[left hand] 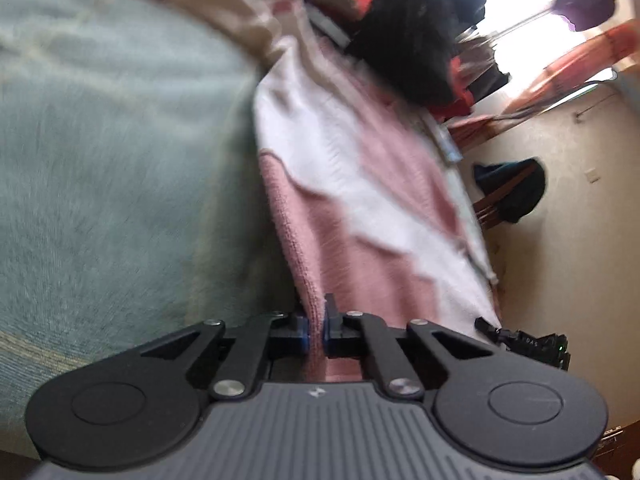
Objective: Fold clothes
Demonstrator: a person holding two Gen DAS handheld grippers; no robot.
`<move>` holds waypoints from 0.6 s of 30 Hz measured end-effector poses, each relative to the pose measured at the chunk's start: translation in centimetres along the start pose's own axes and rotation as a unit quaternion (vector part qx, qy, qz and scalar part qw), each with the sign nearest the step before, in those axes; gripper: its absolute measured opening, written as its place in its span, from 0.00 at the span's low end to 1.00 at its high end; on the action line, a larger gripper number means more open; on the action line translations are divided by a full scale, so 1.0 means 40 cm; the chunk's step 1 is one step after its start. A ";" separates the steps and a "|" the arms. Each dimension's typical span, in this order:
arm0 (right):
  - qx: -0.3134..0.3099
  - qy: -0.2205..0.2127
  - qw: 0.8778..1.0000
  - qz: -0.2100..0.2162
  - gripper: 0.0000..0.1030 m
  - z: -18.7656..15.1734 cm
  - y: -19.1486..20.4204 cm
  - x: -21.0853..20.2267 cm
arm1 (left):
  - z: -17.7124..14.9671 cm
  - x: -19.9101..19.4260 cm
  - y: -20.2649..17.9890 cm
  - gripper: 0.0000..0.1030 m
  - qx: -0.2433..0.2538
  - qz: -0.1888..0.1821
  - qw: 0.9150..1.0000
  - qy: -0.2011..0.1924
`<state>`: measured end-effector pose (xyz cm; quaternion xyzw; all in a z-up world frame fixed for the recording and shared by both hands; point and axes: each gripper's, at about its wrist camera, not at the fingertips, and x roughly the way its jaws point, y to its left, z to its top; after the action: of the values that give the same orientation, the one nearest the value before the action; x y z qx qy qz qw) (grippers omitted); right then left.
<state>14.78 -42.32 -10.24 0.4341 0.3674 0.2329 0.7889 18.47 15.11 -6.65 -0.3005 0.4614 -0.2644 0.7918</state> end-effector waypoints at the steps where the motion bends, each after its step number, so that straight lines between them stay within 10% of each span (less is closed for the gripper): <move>1: -0.010 -0.006 1.000 0.003 0.07 0.009 0.019 -0.015 | 0.006 -0.020 -0.014 0.04 0.005 -0.007 1.000 -0.008; 18: -0.012 0.026 0.991 -0.132 0.21 -0.006 -0.022 -0.056 | -0.038 -0.026 0.039 0.09 -0.012 0.077 0.996 0.038</move>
<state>13.24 -44.19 -10.20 0.3661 0.4396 0.1420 0.8078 16.91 16.54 -7.78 -0.2637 0.5157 -0.2083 0.7881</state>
